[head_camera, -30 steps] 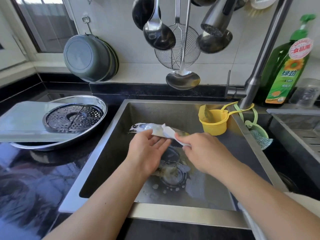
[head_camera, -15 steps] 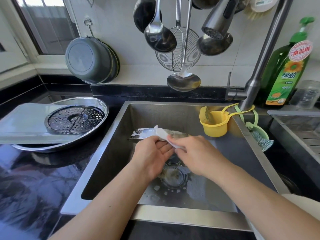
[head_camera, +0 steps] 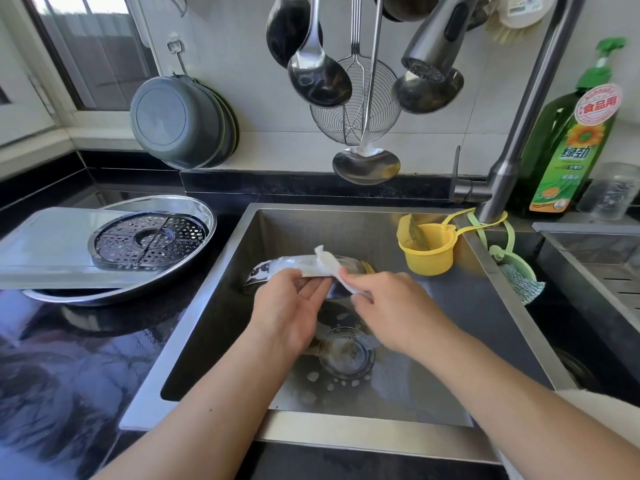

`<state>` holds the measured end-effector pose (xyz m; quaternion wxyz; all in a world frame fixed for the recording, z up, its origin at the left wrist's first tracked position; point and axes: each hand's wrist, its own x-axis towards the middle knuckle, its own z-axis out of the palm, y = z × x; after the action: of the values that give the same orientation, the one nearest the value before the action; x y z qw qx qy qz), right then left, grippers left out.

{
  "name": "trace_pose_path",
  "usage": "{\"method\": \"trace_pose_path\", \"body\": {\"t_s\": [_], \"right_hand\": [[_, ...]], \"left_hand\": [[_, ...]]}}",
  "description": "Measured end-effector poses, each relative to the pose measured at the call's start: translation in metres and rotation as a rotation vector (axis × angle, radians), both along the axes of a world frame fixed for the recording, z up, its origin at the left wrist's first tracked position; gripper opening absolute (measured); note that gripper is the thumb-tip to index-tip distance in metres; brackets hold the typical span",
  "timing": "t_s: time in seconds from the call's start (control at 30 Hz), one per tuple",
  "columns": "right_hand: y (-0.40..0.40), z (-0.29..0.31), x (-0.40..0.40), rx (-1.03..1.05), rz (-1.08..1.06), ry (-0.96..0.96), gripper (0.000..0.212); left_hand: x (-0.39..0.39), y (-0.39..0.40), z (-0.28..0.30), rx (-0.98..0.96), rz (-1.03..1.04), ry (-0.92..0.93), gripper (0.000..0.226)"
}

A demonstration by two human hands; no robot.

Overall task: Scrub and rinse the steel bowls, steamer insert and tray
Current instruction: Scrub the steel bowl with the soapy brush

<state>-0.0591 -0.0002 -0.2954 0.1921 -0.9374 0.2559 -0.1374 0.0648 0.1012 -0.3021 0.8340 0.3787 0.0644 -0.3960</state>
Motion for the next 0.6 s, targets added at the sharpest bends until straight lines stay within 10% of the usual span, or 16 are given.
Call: {"method": "trace_pose_path", "body": {"t_s": [0.6], "right_hand": [[-0.022,-0.005,-0.005,0.069,-0.141,0.078,0.049]], "left_hand": [[0.0,0.0,-0.002,0.048,0.009,-0.013,0.022]]}}
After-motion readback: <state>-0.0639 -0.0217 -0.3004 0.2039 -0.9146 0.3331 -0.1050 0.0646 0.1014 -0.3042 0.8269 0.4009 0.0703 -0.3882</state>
